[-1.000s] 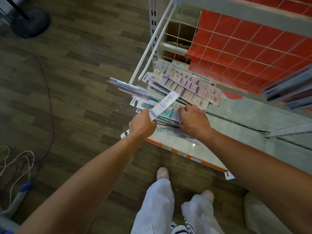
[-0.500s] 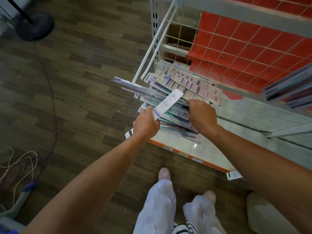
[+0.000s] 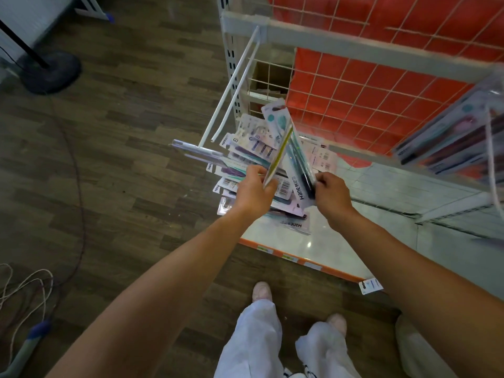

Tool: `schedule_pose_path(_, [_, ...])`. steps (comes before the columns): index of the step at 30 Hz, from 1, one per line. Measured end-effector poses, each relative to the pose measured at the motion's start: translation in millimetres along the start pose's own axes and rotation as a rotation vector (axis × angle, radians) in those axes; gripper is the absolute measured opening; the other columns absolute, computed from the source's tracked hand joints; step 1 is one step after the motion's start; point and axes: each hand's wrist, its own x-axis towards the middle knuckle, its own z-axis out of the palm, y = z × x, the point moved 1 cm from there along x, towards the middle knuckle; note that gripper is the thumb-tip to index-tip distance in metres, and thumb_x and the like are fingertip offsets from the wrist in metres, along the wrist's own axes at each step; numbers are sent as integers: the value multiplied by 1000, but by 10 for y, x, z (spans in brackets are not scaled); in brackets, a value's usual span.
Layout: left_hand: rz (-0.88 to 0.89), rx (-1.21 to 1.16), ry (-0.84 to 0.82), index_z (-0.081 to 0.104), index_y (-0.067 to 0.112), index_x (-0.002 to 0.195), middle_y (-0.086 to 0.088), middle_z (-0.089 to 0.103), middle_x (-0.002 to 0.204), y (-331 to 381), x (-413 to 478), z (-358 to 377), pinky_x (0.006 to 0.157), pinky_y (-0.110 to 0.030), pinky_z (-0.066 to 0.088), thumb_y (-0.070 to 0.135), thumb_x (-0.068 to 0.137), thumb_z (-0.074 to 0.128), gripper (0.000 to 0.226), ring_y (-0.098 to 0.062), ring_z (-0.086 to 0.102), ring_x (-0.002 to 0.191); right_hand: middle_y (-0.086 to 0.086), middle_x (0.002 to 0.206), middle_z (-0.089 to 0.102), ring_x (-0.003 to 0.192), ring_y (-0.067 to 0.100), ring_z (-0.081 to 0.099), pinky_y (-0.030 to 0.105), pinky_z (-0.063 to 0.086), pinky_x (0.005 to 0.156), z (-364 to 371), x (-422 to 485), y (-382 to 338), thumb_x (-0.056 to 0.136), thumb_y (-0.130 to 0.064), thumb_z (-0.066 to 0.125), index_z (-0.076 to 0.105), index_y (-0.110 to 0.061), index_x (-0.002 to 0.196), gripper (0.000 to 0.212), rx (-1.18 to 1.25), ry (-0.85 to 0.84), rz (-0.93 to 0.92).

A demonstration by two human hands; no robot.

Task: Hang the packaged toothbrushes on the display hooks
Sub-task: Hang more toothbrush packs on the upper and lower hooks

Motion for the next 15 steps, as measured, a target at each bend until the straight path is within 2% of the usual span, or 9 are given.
schedule_pose_path(2, [-48,-125,9,50,23,112,-2,63,107,132,-22,56,77,-35,54,31,96,59,21,-17,63,94,7,96,65,91,30,60,45,51,80,-63,-39,-22,91,-3,39,62,-21,80,31,151,5,18])
schedule_pose_path(4, [-84,-238,16,56,22,120,-2,67,112,260,-68,89,81,-38,53,29,95,61,26,-20,64,102,5,97,68,90,28,63,46,56,79,-131,-82,-53,92,-3,40,65,-25,84,34,290,6,33])
schedule_pose_path(7, [-92,-388,-12,59,19,124,-3,70,112,405,-150,108,81,-39,55,23,97,59,28,-19,66,100,7,97,66,78,18,60,29,51,61,-250,-159,-100,95,-1,39,65,-17,98,30,441,-8,44])
schedule_pose_path(9, [-105,-451,-46,60,18,124,-5,71,111,475,-211,123,86,-45,56,19,96,59,28,-21,68,99,8,96,66,79,19,60,27,50,60,-344,-207,-115,96,-1,37,63,-16,99,29,487,2,38])
schedule_pose_path(12, [-125,-435,-71,60,18,124,-8,71,112,556,-317,146,89,-52,55,16,93,63,31,-26,68,101,6,91,62,80,21,59,29,50,59,-505,-276,-153,95,-1,38,59,-21,84,31,502,47,17])
schedule_pose_path(14, [-126,-414,-94,58,17,124,-9,69,116,624,-392,165,92,-56,53,9,89,65,37,-30,66,105,7,91,63,83,25,60,38,55,62,-615,-343,-192,95,-1,39,58,-23,81,32,493,64,9])
schedule_pose_path(15, [-124,-406,-108,57,17,124,-9,68,118,668,-436,177,94,-57,51,5,87,65,40,-31,65,107,9,93,65,86,29,62,45,57,69,-671,-384,-208,95,-2,39,58,-23,81,32,489,66,3])
